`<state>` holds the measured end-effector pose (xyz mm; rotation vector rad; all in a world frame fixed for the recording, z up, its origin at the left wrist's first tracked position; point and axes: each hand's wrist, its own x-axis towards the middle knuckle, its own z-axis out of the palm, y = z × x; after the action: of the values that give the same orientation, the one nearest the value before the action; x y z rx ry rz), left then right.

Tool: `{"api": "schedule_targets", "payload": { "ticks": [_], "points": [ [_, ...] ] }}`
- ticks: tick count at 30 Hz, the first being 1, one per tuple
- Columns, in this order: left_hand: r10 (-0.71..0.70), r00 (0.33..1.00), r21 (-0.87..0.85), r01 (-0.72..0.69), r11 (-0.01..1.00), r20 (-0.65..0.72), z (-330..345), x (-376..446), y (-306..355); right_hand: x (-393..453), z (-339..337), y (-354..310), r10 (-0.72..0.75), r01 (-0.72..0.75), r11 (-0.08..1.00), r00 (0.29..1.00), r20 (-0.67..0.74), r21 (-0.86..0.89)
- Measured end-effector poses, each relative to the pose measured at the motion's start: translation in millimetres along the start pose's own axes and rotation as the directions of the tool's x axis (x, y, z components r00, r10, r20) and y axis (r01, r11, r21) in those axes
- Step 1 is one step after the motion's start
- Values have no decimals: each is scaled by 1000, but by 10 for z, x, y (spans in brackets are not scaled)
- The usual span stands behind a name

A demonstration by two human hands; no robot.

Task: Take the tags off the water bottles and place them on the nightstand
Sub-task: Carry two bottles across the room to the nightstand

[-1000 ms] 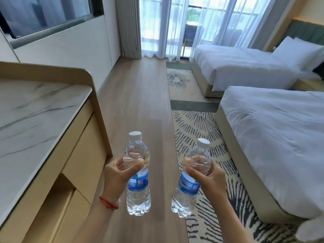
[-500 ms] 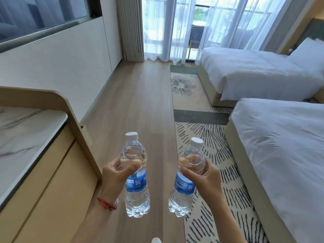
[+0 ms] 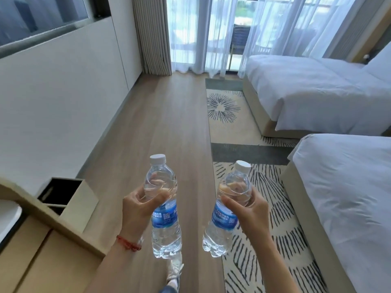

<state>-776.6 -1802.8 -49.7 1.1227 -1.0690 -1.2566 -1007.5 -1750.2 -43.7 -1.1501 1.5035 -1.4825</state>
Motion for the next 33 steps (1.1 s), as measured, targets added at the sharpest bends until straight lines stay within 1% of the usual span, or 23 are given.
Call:
{"api": "schedule_targets", "payload": {
  "ticks": [4,8,12,16,21,24,29,33],
  "points": [
    [-12,1000,-15,13,1000,27,196,980,-51,913,209,64,3,-2,1000,998,-61,19],
    [-32,998,5,32,999,62,392,1915,-18,1780,382,71,-2,2,1000,997,-80,1],
    [-25,995,14,23,1000,96,636,2680,-4,2501,453,132,18,-18,1000,995,-99,1],
    [-44,992,7,44,999,115,943,3364,-96,3215,445,254,35,-35,999,993,-109,8],
    [-69,991,-1,69,998,119,1448,4232,-303,4201,315,466,40,-37,999,995,-96,26],
    [-87,989,-23,91,996,122,1812,4791,-370,4839,174,543,45,-37,997,992,-121,67],
    [-81,986,-1,82,997,147,2428,5599,-353,5814,-62,508,9,-8,1000,991,-131,2],
    [-80,982,-12,83,996,174,2816,6149,-354,6442,-214,533,21,-22,1000,988,-152,-3]
  ]
}}
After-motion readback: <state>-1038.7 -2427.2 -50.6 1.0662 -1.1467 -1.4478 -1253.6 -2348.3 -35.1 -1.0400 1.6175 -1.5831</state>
